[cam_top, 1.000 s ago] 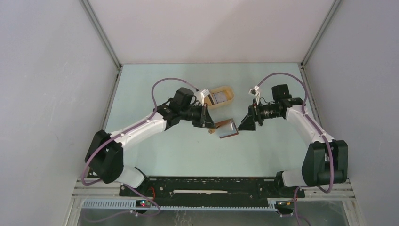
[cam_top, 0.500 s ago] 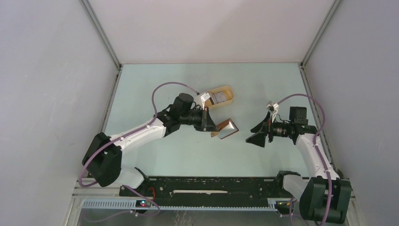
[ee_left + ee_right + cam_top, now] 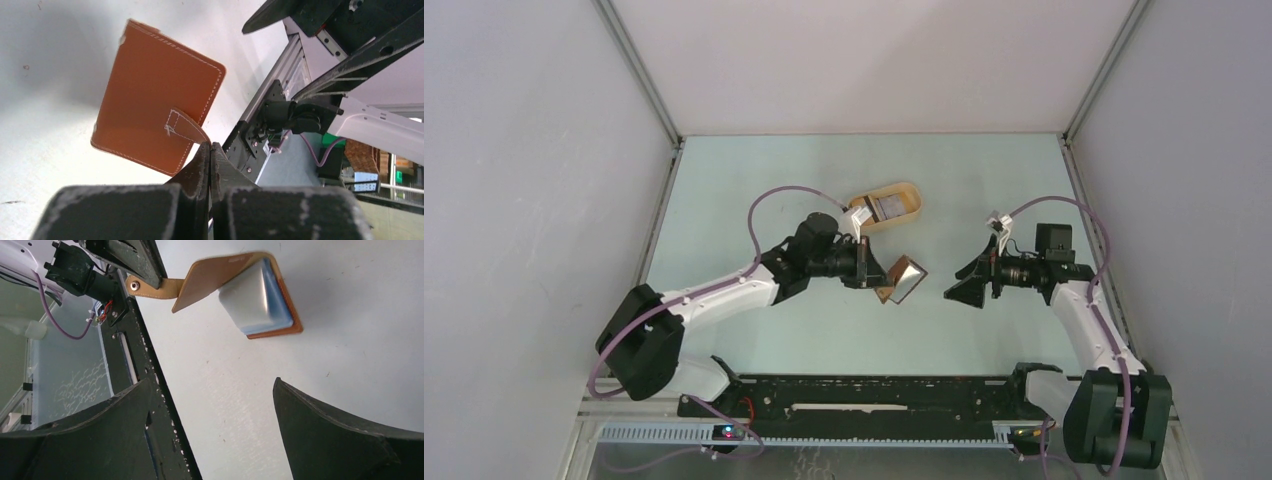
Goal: Put the credit cards into the card holder
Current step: Open the card holder, then place the card holder at the center of the board.
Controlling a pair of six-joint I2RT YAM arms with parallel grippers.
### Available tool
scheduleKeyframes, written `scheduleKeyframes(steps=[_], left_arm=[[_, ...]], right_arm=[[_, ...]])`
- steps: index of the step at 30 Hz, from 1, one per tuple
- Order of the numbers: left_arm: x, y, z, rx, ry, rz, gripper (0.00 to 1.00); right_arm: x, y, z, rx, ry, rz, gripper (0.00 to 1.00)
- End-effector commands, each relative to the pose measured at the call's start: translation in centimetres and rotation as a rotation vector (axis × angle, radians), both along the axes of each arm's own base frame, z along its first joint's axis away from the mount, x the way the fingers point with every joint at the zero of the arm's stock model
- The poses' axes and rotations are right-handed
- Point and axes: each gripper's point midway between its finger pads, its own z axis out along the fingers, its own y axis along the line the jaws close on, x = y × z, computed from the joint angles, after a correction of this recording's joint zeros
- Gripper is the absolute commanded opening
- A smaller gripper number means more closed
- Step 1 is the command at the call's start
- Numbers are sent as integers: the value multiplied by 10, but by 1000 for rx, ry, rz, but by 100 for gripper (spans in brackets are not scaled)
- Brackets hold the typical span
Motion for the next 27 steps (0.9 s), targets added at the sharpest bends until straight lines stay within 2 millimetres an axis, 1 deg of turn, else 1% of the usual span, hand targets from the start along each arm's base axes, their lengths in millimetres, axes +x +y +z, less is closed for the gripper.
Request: scheduleKeyframes(steps=[1, 6, 10, 13, 15, 17, 20, 22, 24, 27], left_arm=[[7, -9, 21, -75, -33, 43, 0], [15, -20, 22, -79, -19, 69, 0], [18, -29, 22, -79, -17, 73, 0], [17, -33, 20, -73, -6, 58, 0], [15, -34, 20, -74, -2, 43, 0], [13, -30, 16, -48, 2, 45, 0], [8, -18, -1, -6, 40, 56, 0], [2, -9, -17, 25, 91, 68, 0], [-4, 2, -36, 61, 144, 93, 0], [-9, 15, -54, 103, 193, 128, 0]], right_arm=[[4, 6, 3, -14, 6, 16, 100], [4, 17, 1, -1, 81, 54, 100], [-3, 32, 1, 7, 110, 114, 100], [3, 33, 0, -12, 104, 93, 100], [15, 28, -5, -50, 111, 27, 100], [27, 21, -13, -74, 130, -33, 100], [39, 16, -25, -80, 186, -62, 98], [42, 17, -30, -88, 221, -55, 94], [44, 22, -35, -99, 249, -36, 89], [46, 32, -42, -127, 273, 6, 80]])
